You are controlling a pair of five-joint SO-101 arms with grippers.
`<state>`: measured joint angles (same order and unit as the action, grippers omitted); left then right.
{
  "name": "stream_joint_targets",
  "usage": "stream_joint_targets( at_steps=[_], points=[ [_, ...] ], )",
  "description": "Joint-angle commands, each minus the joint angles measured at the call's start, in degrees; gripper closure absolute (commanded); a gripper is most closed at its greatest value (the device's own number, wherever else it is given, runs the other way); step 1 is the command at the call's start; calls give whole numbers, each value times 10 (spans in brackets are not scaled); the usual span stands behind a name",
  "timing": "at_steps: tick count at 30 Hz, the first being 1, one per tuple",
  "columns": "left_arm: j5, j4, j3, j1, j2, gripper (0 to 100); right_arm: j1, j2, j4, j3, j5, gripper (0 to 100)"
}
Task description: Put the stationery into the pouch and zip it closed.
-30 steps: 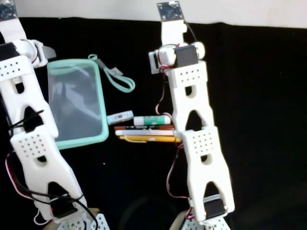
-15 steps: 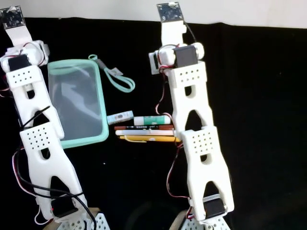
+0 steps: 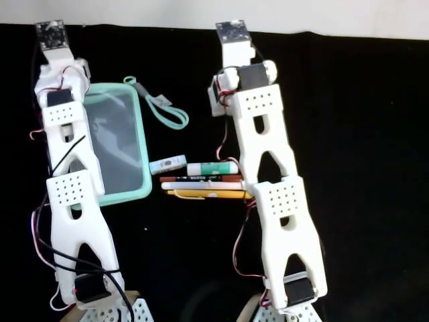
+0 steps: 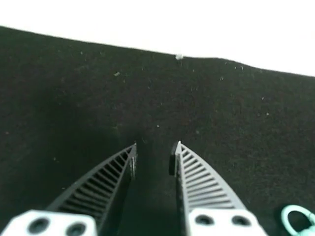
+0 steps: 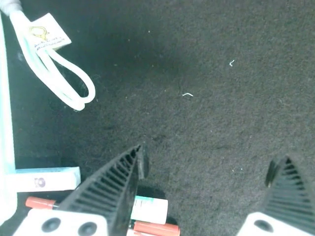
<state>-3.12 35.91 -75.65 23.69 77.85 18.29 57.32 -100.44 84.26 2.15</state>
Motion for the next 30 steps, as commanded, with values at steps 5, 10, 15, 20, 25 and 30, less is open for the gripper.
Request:
stream_joint_targets(
  at_steps=[5, 10, 15, 20, 25, 30],
  points=[
    [-97, -13, -2, -11, 26, 864, 4, -9, -7, -3, 4, 626],
    [-98, 9, -2, -13, 29, 864, 4, -9, -7, -3, 4, 626],
    [-98, 109, -6, -16, 28, 864, 4, -9, -7, -3, 4, 626],
    [-122, 198, -16, -16, 23, 864, 4, -13, -7, 0, 4, 626],
    [-130, 361, -85, -29, 3, 864, 4, -14, -7, 1, 4, 626],
    [-131, 514, -157, -54, -2, 864, 5, -15, -7, 1, 4, 626]
  ],
)
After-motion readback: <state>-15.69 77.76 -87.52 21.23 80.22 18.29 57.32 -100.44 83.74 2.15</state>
